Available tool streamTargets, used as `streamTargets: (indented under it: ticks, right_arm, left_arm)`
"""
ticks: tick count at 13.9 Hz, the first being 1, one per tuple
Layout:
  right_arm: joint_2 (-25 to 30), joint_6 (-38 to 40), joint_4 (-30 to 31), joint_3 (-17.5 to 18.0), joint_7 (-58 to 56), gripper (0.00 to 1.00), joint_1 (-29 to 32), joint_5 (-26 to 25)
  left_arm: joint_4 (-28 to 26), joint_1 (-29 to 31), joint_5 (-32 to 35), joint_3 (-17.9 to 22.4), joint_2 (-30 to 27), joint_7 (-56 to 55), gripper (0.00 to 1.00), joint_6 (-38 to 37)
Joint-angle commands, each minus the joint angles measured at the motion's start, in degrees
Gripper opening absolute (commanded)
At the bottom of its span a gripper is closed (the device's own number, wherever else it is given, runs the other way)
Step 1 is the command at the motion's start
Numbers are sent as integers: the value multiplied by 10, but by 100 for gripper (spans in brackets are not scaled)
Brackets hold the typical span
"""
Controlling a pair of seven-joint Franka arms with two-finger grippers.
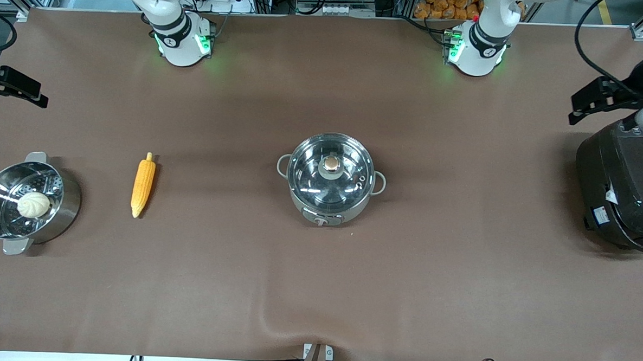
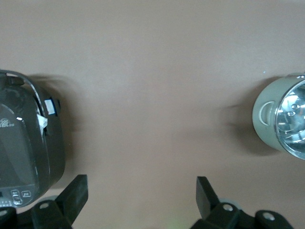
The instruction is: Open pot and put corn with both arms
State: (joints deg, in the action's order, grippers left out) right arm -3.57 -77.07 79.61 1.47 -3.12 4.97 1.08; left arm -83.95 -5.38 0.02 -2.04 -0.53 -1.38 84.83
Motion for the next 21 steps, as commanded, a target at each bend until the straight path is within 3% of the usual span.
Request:
streamTargets:
  ticks: [1,5,9,14,21]
  right_arm:
    - [3,-8,6,-1,-4,100,0,2]
    - [5,-48,47,0,-3,100,-2,2]
    - [0,-103,101,0,1,100,-7,2]
    - [-1,-225,213,0,-3,100,-19,2]
    - [0,-431,426,-1,-21,100,-13,5]
  left_arm:
    - [41,-22,-10,-21,33,-29,100,-3]
    - [87,-65,-10,-38,89,-95,100,-3]
    - [99,-104,-10,-38,127,-143,100,15]
    - [99,-201,-9,-29,209,-272,100,113]
    - [99,-298,-5,-24,287,-397,100,225]
